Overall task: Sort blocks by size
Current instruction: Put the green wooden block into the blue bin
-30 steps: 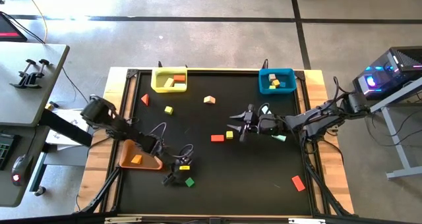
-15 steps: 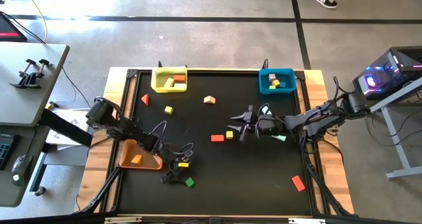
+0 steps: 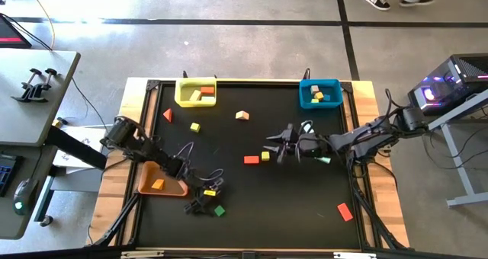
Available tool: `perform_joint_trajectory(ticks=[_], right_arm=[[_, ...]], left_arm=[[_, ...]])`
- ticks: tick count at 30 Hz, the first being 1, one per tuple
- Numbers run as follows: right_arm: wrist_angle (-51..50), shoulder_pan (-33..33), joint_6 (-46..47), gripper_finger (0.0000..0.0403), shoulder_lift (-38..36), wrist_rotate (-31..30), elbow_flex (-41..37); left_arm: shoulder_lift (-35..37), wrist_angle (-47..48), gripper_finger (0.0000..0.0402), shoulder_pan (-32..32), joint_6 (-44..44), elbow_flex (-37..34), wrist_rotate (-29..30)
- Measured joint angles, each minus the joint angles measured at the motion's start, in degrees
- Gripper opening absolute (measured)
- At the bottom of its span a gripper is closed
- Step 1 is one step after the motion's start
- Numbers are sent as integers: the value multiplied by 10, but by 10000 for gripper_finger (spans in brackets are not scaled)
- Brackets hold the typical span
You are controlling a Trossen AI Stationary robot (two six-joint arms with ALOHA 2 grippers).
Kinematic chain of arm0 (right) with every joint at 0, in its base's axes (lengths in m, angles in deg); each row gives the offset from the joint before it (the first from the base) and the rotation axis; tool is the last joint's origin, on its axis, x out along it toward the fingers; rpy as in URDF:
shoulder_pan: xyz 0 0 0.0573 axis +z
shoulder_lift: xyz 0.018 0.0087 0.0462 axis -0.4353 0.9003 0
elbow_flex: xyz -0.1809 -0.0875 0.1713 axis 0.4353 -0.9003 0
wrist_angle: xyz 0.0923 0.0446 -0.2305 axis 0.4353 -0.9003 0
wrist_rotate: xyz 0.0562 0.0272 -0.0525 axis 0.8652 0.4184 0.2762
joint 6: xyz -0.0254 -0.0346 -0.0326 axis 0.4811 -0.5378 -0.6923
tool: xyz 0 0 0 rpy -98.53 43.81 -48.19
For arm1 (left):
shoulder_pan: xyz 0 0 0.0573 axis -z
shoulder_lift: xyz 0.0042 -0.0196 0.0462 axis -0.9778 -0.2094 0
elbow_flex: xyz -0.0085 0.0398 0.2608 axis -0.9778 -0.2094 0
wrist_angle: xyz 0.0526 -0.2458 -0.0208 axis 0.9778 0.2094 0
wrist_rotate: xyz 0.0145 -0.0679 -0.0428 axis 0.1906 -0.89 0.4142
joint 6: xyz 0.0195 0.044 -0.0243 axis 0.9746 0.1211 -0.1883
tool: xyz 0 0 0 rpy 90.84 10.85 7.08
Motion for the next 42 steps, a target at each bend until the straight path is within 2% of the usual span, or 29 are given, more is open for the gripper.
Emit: perform_joint_trajectory(ticks=[9, 16, 21, 26, 28, 31, 35, 42], right_arm=[[0, 40, 0, 181, 0, 0, 0], [1, 59, 0, 181, 0, 0, 0], [1, 71, -3, 181, 0, 0, 0], [-2, 80, -43, 181, 0, -12, 0], [1, 87, -71, 181, 0, -13, 0], [2, 102, -122, 181, 0, -13, 3], [-2, 113, -276, 181, 0, 15, 14], [-37, 110, -519, 181, 0, 30, 60]], left_arm=[[-14, 2, 159, -1, 9, 22, 34], [-28, -17, 127, -15, -1, 25, 32], [29, 32, 113, -44, -15, 25, 41], [129, 120, 110, -107, -17, 25, 72], [163, 142, 110, -140, -33, 25, 76], [197, 143, 110, -192, -117, 25, 102], [205, 135, 110, -252, -253, 25, 103], [180, 96, 113, -273, -334, 25, 103]])
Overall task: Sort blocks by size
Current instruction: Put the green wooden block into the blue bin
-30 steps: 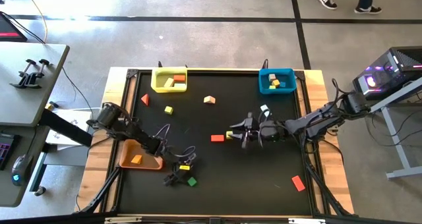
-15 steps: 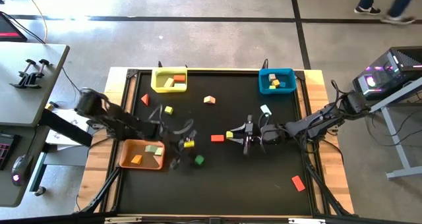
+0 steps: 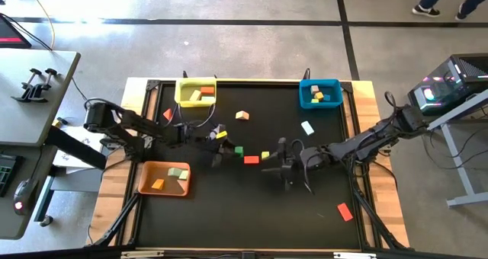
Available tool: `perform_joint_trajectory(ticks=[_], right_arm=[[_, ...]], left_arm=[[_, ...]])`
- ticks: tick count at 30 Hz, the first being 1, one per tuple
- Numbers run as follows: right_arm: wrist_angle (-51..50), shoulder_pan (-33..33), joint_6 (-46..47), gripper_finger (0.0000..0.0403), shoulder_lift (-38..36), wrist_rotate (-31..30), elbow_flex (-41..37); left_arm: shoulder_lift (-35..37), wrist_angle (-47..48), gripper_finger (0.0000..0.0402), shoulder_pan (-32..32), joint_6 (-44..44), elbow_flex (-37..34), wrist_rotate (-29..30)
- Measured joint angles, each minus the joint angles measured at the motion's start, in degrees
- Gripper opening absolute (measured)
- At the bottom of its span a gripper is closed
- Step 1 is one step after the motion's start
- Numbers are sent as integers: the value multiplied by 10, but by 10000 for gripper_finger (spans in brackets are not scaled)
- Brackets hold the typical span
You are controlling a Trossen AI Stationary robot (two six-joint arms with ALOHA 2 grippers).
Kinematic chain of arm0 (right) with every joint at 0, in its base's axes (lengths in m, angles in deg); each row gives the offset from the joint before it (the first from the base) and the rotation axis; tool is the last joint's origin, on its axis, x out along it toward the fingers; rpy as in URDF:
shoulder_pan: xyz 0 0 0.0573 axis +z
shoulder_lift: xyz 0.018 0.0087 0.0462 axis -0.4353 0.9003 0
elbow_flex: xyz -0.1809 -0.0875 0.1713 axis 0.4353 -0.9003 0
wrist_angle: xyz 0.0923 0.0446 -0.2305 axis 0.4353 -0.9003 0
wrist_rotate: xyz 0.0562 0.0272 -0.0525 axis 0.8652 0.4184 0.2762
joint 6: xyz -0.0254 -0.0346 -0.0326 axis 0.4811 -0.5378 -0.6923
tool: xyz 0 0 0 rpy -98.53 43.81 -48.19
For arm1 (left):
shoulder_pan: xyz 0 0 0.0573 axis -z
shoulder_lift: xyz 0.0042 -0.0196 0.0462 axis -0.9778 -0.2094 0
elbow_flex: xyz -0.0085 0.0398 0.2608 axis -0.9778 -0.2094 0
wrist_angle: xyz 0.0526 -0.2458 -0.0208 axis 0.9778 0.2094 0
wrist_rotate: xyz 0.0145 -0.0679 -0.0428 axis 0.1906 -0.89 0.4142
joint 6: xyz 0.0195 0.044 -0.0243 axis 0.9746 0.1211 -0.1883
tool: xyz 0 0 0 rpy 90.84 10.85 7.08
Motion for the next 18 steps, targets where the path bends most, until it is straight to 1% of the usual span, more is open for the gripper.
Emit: perform_joint_trajectory(ticks=[3, 5, 7, 9, 14, 16, 18], right_arm=[[-33, -14, -44, 181, 11, 0, 35], [-71, -23, -70, 182, 28, 15, 65], [-111, -29, -103, 182, 51, 23, 94], [-142, -32, -145, 182, 72, 18, 124], [-170, -33, -213, 182, 97, -36, 184], [-202, -33, -216, 182, 97, -48, 203], [-232, -34, -204, 185, 97, -60, 221]], left_arm=[[-8, -51, 115, 6, -22, 0, 0], [-8, -74, 115, 11, -28, 0, 2], [-8, -88, 116, 17, -30, 0, 4], [-8, -98, 116, 23, -34, 0, 5], [-8, -96, 116, 39, -38, 0, 25], [-8, -95, 117, 47, -38, 0, 40], [-8, -92, 117, 53, -38, 0, 44]])
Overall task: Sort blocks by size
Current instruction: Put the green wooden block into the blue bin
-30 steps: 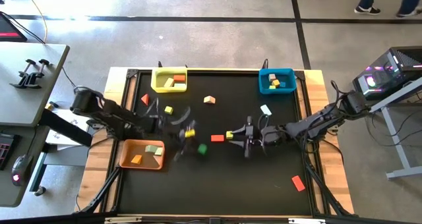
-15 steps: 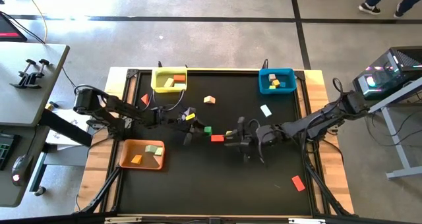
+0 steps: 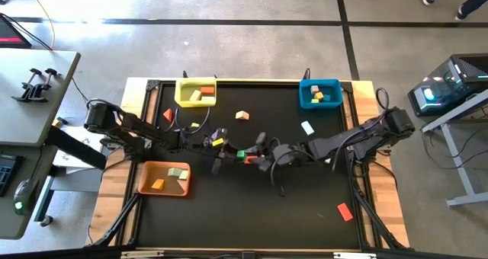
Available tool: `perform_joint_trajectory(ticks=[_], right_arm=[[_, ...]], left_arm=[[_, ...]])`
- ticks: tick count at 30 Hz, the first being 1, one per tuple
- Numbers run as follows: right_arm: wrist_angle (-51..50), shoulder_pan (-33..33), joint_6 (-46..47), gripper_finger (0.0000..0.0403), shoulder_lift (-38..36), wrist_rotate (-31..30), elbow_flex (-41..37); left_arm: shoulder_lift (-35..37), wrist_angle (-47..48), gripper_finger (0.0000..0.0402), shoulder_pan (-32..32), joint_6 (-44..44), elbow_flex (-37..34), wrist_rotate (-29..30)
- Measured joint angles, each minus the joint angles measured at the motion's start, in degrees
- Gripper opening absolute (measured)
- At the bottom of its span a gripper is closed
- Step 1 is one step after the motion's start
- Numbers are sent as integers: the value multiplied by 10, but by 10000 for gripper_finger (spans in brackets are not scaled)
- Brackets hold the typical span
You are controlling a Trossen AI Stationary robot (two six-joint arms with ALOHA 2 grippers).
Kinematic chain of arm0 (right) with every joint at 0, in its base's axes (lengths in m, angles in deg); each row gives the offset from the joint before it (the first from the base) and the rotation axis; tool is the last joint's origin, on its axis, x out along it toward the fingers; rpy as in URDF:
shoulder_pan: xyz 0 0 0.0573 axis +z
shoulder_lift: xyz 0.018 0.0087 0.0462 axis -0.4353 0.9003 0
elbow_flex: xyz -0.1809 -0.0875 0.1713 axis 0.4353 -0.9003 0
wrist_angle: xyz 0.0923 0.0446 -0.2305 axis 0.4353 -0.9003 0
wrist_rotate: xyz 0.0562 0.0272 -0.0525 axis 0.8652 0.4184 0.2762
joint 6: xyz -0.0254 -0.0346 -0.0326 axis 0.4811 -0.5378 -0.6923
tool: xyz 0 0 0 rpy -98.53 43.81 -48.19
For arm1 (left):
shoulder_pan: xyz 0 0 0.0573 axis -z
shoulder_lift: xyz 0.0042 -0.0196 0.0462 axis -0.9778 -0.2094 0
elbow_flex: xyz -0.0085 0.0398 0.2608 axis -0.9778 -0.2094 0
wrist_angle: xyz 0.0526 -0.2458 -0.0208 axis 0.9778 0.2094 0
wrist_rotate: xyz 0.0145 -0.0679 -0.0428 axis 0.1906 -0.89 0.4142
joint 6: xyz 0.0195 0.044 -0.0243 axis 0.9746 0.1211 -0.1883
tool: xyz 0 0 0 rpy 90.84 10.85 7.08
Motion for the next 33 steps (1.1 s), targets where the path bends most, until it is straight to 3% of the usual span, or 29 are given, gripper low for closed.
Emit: perform_joint_trajectory(ticks=[2, 8, 13, 19, 26, 33], right_arm=[[-32, -4, 10, 196, 0, -2, 16], [-42, -14, -2, 249, 0, 78, 18], [12, -14, -16, 253, 33, 41, 18], [51, -9, -32, 218, 71, 5, 17], [60, -5, -16, 131, 71, -17, 17], [54, 11, 38, 131, 70, -40, 17]], left_arm=[[0, -2, 117, 6, 0, 0, 0], [0, -2, 117, 17, 9, 0, 26], [0, -2, 117, 17, 11, 0, 27], [0, 1, 117, 17, 11, 0, 27], [0, 0, 118, 17, 19, 0, 24], [0, -4, 140, 15, 25, 0, 30]])
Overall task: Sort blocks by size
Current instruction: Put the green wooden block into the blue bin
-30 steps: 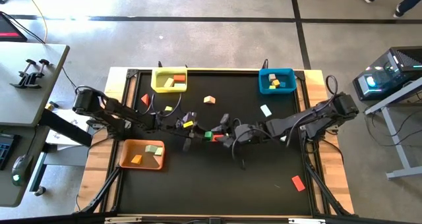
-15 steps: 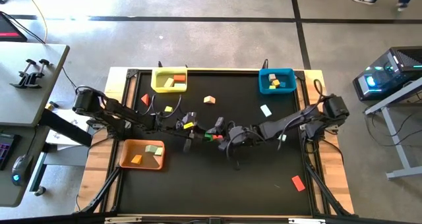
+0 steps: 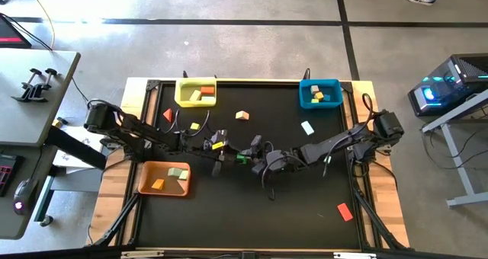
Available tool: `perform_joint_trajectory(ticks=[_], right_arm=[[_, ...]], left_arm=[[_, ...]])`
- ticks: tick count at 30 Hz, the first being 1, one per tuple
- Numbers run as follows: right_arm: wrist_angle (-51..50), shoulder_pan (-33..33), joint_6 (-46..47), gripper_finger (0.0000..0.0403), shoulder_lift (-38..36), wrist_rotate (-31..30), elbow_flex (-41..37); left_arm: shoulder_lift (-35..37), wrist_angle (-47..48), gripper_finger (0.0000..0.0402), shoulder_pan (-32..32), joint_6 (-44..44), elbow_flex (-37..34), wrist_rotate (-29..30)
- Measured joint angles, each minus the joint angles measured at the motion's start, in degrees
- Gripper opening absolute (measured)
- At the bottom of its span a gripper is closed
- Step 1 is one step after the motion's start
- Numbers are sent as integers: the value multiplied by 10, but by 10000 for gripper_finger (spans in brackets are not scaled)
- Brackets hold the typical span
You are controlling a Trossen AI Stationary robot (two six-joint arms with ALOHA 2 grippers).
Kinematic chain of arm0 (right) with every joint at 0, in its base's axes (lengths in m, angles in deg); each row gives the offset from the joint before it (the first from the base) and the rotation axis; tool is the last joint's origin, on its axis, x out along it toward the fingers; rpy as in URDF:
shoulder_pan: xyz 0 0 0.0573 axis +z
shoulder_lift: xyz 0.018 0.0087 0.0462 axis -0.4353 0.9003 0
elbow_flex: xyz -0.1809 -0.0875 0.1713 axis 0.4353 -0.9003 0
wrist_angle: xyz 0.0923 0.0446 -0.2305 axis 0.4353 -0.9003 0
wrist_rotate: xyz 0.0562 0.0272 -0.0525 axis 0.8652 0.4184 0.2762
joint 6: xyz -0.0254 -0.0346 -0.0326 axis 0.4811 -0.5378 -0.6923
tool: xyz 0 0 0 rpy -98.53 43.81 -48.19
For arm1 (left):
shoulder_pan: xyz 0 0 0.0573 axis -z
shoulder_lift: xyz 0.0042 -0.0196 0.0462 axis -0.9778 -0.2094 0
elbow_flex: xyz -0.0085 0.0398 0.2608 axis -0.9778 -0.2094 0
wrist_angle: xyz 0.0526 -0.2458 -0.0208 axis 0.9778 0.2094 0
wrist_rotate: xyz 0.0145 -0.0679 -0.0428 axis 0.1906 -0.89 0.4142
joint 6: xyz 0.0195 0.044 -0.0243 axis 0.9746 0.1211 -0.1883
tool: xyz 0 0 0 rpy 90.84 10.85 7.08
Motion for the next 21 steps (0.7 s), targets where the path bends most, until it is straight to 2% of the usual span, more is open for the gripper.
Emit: perform_joint_trajectory(ticks=[5, 12, 14, 16, 21], right_arm=[[-101, 8, 130, 131, -12, -4, -1], [-374, -19, 319, 131, -73, -16, -1], [-449, -51, 350, 131, -101, -18, -2], [-481, -97, 361, 131, -138, -23, -20], [-427, -267, 363, 131, -261, -20, -125]], left_arm=[[1, 2, 185, -1, 17, 0, 9], [1, 5, 219, 0, 24, 0, 31], [1, 5, 219, 0, 24, 0, 33], [1, 7, 219, 0, 24, 0, 33], [1, 18, 218, 0, 22, -1, 33]])
